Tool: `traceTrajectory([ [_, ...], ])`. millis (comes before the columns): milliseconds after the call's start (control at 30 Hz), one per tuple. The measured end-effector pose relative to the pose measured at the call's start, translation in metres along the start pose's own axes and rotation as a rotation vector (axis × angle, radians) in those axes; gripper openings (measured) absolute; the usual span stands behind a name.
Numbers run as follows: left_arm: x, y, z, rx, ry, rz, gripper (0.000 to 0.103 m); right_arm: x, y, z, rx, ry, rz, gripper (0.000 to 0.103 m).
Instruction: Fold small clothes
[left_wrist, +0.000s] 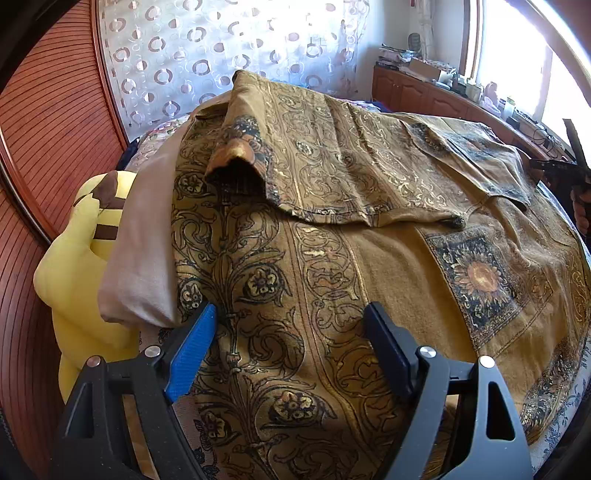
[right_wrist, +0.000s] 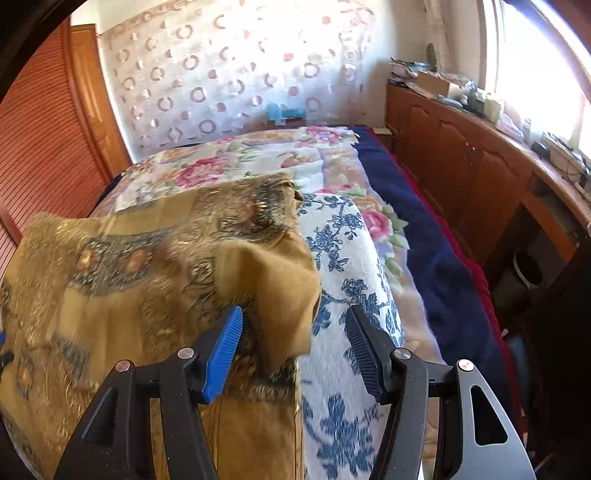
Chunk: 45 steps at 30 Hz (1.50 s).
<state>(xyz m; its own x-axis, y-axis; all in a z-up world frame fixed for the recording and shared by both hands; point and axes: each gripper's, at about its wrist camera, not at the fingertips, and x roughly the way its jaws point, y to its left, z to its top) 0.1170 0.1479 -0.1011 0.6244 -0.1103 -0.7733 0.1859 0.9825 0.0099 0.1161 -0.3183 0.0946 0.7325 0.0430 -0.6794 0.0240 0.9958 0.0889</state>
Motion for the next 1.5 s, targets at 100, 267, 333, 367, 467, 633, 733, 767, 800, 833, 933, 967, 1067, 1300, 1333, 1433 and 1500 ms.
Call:
traceTrajectory([
  [100, 0.0, 0.0, 0.0, -0.001, 0.0, -0.001, 0.082, 0.017, 0.013, 0.0, 0.011, 0.012, 0.017, 0.051],
  [267, 0.0, 0.0, 0.001, -0.001, 0.004, 0.002, 0.082, 0.036, 0.03, -0.009, -0.029, 0.015, 0.072, 0.009],
  [333, -0.003, 0.0, 0.004, -0.008, 0.012, 0.008, 0.08, 0.038, 0.035, -0.012, -0.054, 0.007, 0.076, 0.006],
  [367, -0.007, -0.001, 0.006, -0.011, -0.001, 0.005, 0.078, 0.04, 0.035, -0.016, -0.065, 0.001, 0.076, 0.006],
  [467, -0.03, -0.003, 0.017, -0.013, -0.09, -0.037, 0.069, 0.04, 0.032, -0.02, -0.083, -0.012, 0.081, 0.005],
  [633, -0.045, -0.001, 0.046, -0.009, -0.164, 0.014, 0.049, 0.056, 0.042, -0.024, -0.107, -0.023, 0.075, 0.005],
  [733, -0.033, 0.005, 0.067, -0.014, -0.155, 0.033, 0.046, 0.061, 0.049, -0.025, -0.12, -0.026, 0.073, 0.005],
  [767, -0.028, 0.007, 0.07, -0.014, -0.148, 0.049, 0.046, 0.062, 0.051, -0.026, -0.126, -0.027, 0.073, 0.005],
  [800, -0.018, 0.01, 0.075, -0.015, -0.128, 0.073, 0.046, 0.062, 0.052, -0.028, -0.132, -0.028, 0.074, 0.005],
  [833, -0.011, 0.012, 0.078, -0.019, -0.111, 0.08, 0.046, 0.066, 0.055, -0.026, -0.135, -0.029, 0.075, 0.005],
  [933, 0.008, 0.018, 0.081, -0.029, -0.069, 0.066, 0.009, 0.064, 0.056, -0.026, -0.147, -0.036, 0.08, 0.005],
  [967, 0.009, 0.018, 0.081, -0.033, -0.068, 0.061, 0.006, 0.062, 0.056, -0.026, -0.154, -0.04, 0.083, 0.004],
  [1067, -0.002, 0.018, 0.08, -0.043, -0.093, 0.035, 0.003, 0.056, 0.055, -0.026, -0.168, -0.061, 0.094, 0.003],
  [1300, -0.082, 0.006, 0.076, -0.044, -0.252, -0.034, 0.003, 0.021, 0.044, -0.026, -0.156, -0.134, 0.141, 0.003],
  [1333, -0.092, 0.004, 0.073, -0.042, -0.266, -0.043, 0.003, 0.012, 0.042, -0.028, -0.157, -0.148, 0.149, 0.003],
  [1433, -0.116, 0.005, 0.063, -0.055, -0.294, -0.068, 0.003, -0.01, 0.04, -0.04, -0.18, -0.168, 0.169, 0.003],
  [1500, -0.127, 0.008, 0.054, -0.077, -0.307, -0.093, 0.003, -0.023, 0.039, -0.051, -0.198, -0.173, 0.17, 0.003],
])
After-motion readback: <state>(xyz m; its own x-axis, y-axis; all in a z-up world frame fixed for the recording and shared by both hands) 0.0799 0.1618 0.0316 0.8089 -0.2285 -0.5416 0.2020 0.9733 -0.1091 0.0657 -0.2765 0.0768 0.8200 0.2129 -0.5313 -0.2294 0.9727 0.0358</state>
